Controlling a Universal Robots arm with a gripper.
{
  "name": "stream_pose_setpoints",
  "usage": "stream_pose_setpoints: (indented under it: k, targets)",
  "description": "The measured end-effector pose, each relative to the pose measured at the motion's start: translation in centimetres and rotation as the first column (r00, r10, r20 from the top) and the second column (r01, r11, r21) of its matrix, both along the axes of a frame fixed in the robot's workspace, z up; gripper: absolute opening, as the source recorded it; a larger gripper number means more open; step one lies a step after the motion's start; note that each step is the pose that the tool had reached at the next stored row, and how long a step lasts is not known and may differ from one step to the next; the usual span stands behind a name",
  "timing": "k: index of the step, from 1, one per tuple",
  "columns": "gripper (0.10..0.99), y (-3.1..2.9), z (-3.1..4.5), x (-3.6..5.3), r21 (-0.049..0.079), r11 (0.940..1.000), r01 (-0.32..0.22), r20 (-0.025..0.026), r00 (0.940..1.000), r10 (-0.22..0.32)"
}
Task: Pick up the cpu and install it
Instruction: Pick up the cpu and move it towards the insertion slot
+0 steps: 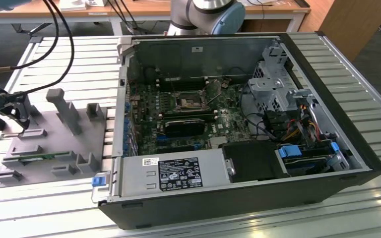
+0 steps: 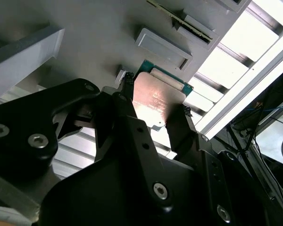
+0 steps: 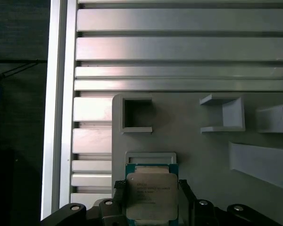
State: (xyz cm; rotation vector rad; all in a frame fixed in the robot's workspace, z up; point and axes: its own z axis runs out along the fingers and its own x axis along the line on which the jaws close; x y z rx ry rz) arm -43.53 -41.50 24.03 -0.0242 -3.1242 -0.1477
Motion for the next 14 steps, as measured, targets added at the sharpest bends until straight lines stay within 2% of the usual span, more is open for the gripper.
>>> stream_pose_setpoints:
  k: [6, 14]
  targets:
    - [0.525, 0.00, 0.52, 0.00, 0.000, 1.0000, 0.000, 0.0001, 1.0000, 0.000]
    - [0.525, 0.01, 1.66, 0.00, 0.000, 1.0000, 0.000, 0.0001, 1.0000, 0.000]
